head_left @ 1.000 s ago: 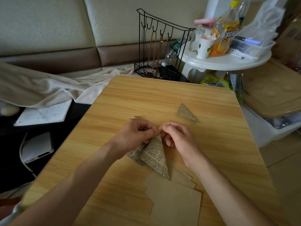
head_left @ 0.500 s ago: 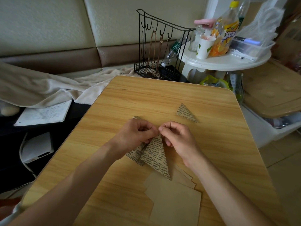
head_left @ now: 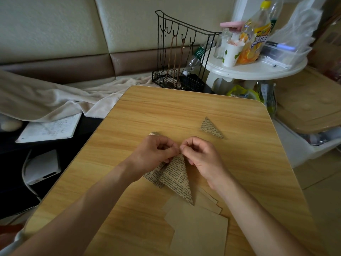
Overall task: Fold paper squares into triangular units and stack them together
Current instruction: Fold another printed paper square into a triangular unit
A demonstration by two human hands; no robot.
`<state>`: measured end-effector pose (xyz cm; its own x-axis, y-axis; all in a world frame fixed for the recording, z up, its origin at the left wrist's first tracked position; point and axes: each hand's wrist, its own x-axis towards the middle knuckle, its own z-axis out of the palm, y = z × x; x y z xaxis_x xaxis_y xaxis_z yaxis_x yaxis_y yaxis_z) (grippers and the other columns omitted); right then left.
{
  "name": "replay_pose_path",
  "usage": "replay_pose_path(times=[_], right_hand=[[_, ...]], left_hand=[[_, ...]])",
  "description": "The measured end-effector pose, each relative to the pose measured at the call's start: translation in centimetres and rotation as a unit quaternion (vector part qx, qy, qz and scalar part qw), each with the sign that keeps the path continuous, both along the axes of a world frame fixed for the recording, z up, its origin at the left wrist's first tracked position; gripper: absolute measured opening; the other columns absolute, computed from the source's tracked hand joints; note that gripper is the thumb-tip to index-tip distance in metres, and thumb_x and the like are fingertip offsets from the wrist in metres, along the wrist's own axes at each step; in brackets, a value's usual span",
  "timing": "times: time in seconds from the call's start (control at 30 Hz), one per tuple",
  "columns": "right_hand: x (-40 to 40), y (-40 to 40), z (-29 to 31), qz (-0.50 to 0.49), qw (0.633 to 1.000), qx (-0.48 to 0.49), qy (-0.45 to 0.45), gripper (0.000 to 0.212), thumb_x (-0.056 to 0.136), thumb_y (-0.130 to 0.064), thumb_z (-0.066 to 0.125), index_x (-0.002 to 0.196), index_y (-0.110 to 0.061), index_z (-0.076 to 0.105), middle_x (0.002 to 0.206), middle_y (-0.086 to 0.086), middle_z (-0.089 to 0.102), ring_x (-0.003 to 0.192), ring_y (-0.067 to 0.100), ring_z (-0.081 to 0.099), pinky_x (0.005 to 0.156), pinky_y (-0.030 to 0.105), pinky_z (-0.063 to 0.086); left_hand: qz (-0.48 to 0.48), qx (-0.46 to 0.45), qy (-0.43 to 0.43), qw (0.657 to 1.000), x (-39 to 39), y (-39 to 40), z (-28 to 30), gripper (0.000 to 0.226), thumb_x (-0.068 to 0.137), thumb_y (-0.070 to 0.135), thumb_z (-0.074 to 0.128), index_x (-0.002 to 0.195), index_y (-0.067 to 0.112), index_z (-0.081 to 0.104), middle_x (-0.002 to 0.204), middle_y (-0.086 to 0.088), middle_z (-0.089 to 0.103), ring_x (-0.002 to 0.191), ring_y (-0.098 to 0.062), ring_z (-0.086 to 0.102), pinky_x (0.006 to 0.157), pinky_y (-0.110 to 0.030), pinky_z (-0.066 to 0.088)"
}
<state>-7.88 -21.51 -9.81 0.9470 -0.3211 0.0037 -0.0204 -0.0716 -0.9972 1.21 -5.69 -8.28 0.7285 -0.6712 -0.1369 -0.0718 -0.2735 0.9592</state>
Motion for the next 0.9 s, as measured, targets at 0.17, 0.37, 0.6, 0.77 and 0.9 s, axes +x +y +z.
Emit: replay_pose_path(times=[0.17, 0.37, 0.6, 0.77, 0.9], right_hand=[[0.1, 0.0, -0.2, -0.050, 0.998, 0.030, 0.005, 0.016, 0.099, -0.009, 0.065, 0.083, -0.011, 0.068, 0.057, -0.010, 0.051, 0.053, 0.002, 0.044, 0.052, 0.014, 0.037], [0.4, -0.3, -0.7, -0.086, 0.994, 0.073, 0.000, 0.015, 0.100, -0.013, 0.064, 0.086, -0.006, 0.067, 0.071, 0.002, 0.054, 0.055, 0.008, 0.046, 0.052, 0.016, 0.039], [0.2, -0.2, -0.9, -0.051, 0.998, 0.023, 0.000, 0.015, 0.098, -0.019, 0.070, 0.087, -0.010, 0.071, 0.071, 0.007, 0.055, 0.060, 0.012, 0.048, 0.056, 0.019, 0.041], [0.3, -0.3, -1.0, -0.104, 0.993, 0.059, -0.007, 0.017, 0.099, -0.016, 0.068, 0.092, 0.000, 0.068, 0.072, 0.004, 0.058, 0.059, 0.008, 0.048, 0.055, 0.017, 0.042], [0.4, -0.5, -0.9, -0.126, 0.986, 0.107, -0.017, 0.015, 0.100, -0.011, 0.065, 0.092, 0.002, 0.066, 0.066, -0.005, 0.058, 0.056, 0.006, 0.047, 0.052, 0.017, 0.039]], left_hand=[[-0.011, 0.008, 0.018, 1.000, -0.3, 0.0, 0.1, 0.005, 0.091, 0.020, 0.077, 0.087, 0.018, 0.078, 0.077, 0.000, 0.070, 0.072, -0.007, 0.062, 0.066, -0.017, 0.051], [0.034, 0.010, 0.021, 0.999, -0.3, 0.0, 0.7, 0.010, 0.094, 0.019, 0.073, 0.090, 0.011, 0.078, 0.081, -0.004, 0.074, 0.071, -0.006, 0.063, 0.063, -0.017, 0.049], [0.038, 0.021, 0.004, 0.999, -0.3, 0.2, 0.8, 0.011, 0.092, 0.020, 0.075, 0.088, 0.010, 0.079, 0.081, -0.008, 0.074, 0.070, -0.006, 0.063, 0.062, -0.017, 0.049], [0.070, 0.036, -0.003, 0.997, 0.4, 0.5, 0.6, 0.013, 0.092, 0.025, 0.074, 0.085, 0.016, 0.080, 0.084, 0.000, 0.077, 0.070, -0.002, 0.067, 0.062, -0.014, 0.051], [0.107, 0.032, 0.010, 0.994, 0.8, 0.8, 0.4, 0.014, 0.093, 0.025, 0.073, 0.084, 0.017, 0.080, 0.082, 0.003, 0.077, 0.068, 0.000, 0.067, 0.061, -0.011, 0.051]])
